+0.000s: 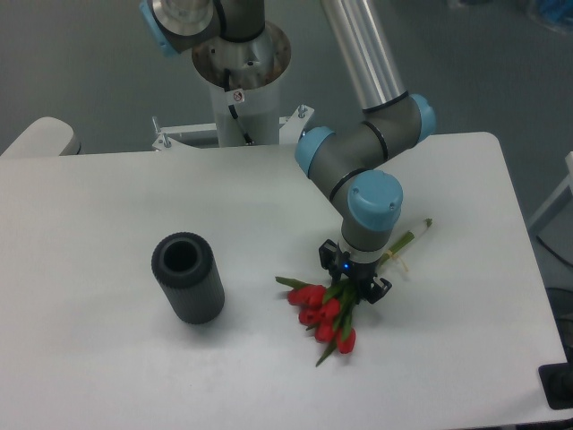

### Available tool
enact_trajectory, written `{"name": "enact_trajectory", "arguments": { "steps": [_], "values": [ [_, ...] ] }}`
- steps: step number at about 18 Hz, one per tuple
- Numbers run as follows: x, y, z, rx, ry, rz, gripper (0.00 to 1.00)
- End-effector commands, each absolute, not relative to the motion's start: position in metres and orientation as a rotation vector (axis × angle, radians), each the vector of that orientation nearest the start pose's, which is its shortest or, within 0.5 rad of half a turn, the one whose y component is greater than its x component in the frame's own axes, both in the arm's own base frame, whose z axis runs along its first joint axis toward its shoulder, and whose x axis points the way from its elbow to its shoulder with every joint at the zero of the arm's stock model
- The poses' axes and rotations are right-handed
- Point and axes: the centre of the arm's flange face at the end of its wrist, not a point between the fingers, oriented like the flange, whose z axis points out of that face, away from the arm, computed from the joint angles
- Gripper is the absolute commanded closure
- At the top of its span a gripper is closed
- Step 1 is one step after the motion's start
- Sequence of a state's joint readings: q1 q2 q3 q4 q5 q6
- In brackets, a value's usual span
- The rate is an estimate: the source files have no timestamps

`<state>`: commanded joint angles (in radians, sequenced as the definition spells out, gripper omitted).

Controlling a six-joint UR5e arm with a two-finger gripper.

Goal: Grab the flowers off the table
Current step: 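Lower the gripper onto the tulip stems and close around them, then lift the grasped tulip bunch up off the table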

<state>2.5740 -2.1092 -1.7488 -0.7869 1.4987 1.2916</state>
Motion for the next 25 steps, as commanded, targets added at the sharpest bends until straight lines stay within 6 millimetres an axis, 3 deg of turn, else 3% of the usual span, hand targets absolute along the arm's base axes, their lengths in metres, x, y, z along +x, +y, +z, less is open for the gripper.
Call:
{"name": "enact_trajectory", "arguments": {
  "steps": [10,15,19,22,25],
  "values": [
    [-0.452,0.451,0.184,-3.007,0.448,0.063,0.78],
    [-0.457,0.449,0.192,-3.000,0.444,0.086,0.79],
    [-0.464,0.460,0.230,-2.964,0.447,0.159,0.79],
    [-0.460,0.496,0.267,-2.870,0.490,0.222,0.79],
    [-0.460,0.515,0.294,-2.745,0.502,0.191,0.79]
  ]
}}
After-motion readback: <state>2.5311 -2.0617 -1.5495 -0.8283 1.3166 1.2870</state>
